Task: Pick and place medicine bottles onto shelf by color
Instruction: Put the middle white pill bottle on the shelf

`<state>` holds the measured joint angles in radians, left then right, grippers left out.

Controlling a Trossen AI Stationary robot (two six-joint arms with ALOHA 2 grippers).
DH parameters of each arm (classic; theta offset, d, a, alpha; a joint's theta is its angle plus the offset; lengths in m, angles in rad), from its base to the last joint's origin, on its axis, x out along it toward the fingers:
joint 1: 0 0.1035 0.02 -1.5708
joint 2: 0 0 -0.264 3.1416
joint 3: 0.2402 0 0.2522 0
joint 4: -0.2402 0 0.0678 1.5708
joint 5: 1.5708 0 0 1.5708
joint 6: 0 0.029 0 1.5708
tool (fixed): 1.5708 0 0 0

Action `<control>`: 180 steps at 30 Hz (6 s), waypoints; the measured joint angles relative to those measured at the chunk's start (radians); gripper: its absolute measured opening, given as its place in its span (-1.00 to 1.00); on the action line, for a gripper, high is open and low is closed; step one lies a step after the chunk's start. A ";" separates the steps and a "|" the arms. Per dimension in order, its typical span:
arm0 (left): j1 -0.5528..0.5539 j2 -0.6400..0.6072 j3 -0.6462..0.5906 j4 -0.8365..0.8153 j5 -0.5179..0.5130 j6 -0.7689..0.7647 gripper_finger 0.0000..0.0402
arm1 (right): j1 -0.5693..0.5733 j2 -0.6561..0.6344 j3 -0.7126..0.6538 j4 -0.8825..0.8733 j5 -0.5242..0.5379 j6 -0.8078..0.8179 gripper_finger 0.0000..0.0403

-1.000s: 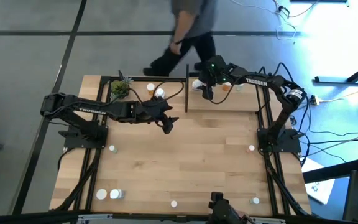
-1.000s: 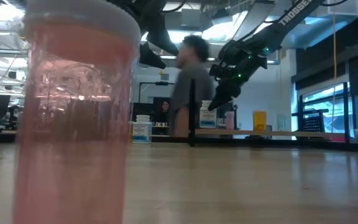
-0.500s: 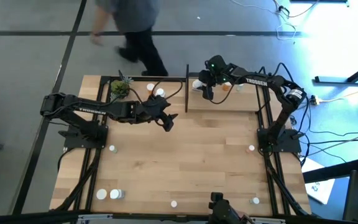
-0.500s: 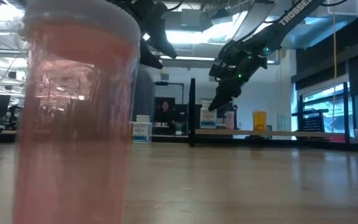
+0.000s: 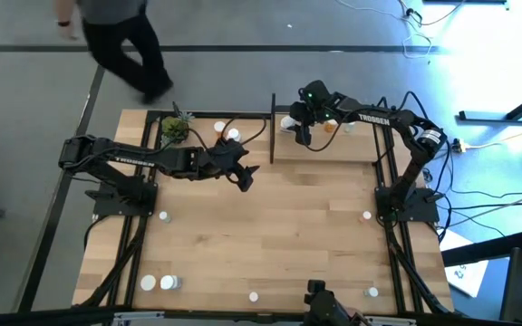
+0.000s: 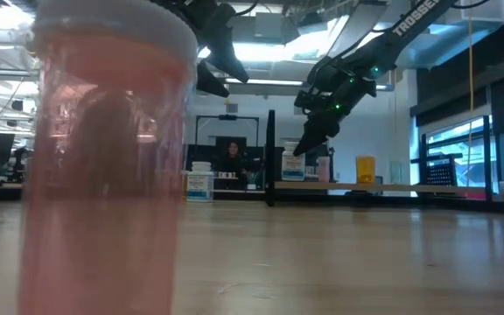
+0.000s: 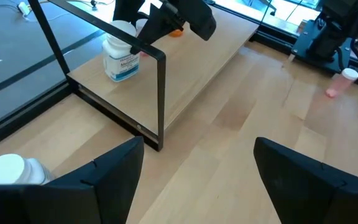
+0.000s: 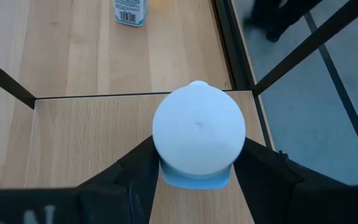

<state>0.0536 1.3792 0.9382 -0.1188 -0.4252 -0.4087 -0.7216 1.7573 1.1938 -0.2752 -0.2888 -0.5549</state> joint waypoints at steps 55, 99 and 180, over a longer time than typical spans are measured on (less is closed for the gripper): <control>0.003 0.001 0.000 0.000 -0.071 -0.026 0.49 | -0.002 -0.001 0.000 -0.007 -0.004 0.001 -0.02; 0.003 0.001 0.000 0.000 -0.071 -0.026 0.49 | -0.006 -0.001 0.001 -0.022 -0.072 0.052 -0.02; 0.003 0.001 0.000 0.000 -0.071 -0.026 0.49 | 0.156 -0.092 -0.140 -0.017 0.046 0.291 -0.98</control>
<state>0.0566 1.3800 0.9382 -0.1188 -0.4961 -0.4347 -0.5655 1.6649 1.0538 -0.2923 -0.2433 -0.2642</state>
